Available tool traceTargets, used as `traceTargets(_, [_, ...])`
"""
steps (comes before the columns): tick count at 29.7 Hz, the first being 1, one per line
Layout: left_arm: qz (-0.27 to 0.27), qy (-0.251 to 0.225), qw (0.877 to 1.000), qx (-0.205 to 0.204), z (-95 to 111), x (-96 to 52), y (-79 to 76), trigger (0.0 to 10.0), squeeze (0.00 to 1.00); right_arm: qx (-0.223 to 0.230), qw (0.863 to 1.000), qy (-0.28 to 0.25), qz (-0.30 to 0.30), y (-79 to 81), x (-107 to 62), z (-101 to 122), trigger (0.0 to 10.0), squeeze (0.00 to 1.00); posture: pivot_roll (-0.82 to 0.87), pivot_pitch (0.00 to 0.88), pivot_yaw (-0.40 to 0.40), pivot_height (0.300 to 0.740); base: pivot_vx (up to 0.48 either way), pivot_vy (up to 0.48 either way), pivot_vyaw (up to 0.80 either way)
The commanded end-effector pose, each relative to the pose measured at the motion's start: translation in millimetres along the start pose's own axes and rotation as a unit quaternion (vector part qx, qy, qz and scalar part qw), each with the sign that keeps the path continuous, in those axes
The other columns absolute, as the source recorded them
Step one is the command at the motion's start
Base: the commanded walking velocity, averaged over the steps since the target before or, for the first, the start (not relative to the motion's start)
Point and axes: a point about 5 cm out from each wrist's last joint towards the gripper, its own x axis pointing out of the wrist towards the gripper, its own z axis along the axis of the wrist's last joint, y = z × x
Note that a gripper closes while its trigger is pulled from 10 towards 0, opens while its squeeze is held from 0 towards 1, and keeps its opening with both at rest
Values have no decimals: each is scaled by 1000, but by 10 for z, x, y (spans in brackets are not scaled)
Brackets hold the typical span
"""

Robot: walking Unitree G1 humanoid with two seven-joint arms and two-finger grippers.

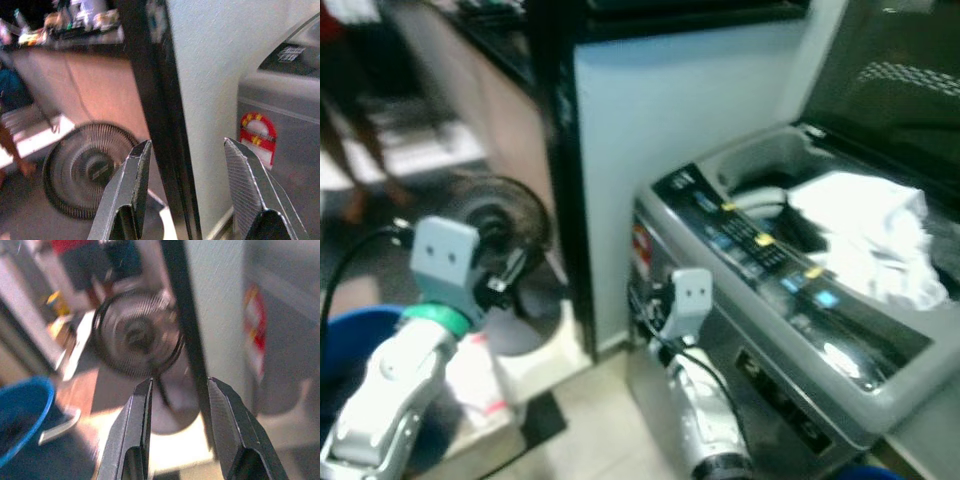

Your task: Clothes washing

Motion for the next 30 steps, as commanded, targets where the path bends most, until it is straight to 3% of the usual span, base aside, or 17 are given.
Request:
traceTargets(1, [-5,34,999,5,-173,-37,-29,10000,0,-9,999,41,5,6,-68,-190,10000,0,94,5,6,740,0,0,744])
traceTargets(3, [-5,34,999,5,-173,-37,-29,10000,0,-9,999,41,5,6,-68,-190,10000,0,94,5,6,740,0,0,744])
traceTargets(4, [-2,63,998,1,-334,-86,-30,10000,0,-11,998,63,-6,-24,-125,-311,10000,0,90,5,6,740,0,0,744])
traceTargets(5, [-2,63,998,1,-334,-86,-30,10000,0,-11,998,63,-6,-24,-125,-311,10000,0,90,5,6,740,0,0,744])
traceTargets(7, [-1,140,990,-12,-752,-257,-50,10000,0,-8,992,118,-45,-113,-278,-590,10000,0,84,3,4,740,0,0,744])
traceTargets(8, [-1,140,990,-12,-752,-257,-50,10000,0,-8,992,118,-45,-113,-278,-590,10000,0,84,3,4,740,0,0,744])
traceTargets(11, [-6,231,972,-26,-1222,-530,-120,10000,0,-9,973,214,-83,-203,-576,-979,10000,0,77,0,4,740,0,0,744])
traceTargets(20, [-3,241,970,-14,-1297,-586,-126,10000,0,-12,966,242,-91,-233,-689,-1082,10000,0,76,0,7,740,0,0,567])
traceTargets(30, [1,228,973,13,-1316,-545,-99,10000,0,-12,976,205,-77,-182,-547,-982,10000,0,77,0,13,740,0,0,0])
